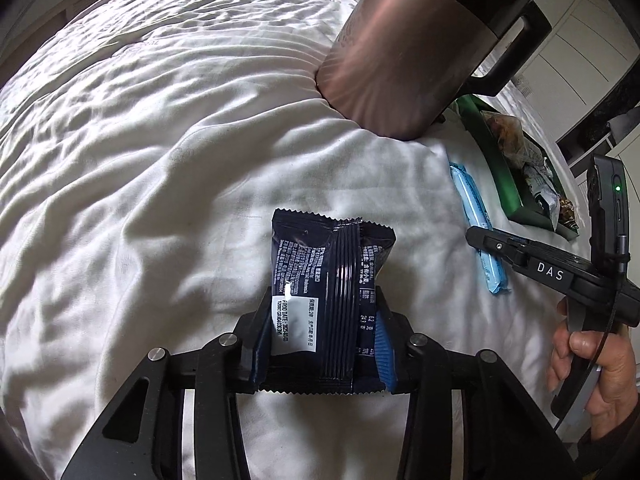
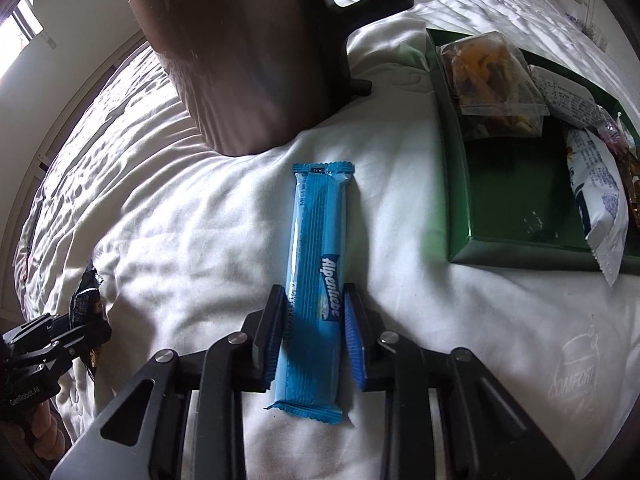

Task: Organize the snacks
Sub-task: 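Lift and carry both held snacks over the green tray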

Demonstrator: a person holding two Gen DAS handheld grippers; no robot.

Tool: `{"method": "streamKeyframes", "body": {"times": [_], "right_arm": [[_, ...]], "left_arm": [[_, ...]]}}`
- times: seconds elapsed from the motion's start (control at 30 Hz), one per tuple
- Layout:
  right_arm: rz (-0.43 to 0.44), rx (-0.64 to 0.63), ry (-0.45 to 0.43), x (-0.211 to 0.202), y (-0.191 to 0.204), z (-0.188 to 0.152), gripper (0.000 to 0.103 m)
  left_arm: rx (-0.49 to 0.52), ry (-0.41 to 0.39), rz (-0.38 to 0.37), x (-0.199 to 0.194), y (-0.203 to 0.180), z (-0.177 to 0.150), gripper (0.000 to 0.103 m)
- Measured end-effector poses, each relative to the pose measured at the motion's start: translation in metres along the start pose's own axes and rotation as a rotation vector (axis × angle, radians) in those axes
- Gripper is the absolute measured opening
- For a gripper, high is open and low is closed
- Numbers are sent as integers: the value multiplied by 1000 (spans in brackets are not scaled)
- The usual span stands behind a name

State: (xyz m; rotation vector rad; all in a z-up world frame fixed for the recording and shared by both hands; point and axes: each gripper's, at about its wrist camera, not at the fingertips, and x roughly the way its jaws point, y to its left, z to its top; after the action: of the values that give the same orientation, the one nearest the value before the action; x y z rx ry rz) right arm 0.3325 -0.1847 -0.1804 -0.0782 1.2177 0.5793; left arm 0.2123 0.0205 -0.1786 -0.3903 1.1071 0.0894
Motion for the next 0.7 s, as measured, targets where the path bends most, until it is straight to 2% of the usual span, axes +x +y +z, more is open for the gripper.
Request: {"method": "streamKeyframes", "body": {"times": [0.17, 0.7], "right_arm": [[2, -15, 3, -7, 0, -12, 0], [40, -38, -47, -42, -4, -48, 0]], "left_arm": [[31, 3, 26, -3, -7, -6, 37], [55, -11, 43, -15, -18, -12, 37]]}}
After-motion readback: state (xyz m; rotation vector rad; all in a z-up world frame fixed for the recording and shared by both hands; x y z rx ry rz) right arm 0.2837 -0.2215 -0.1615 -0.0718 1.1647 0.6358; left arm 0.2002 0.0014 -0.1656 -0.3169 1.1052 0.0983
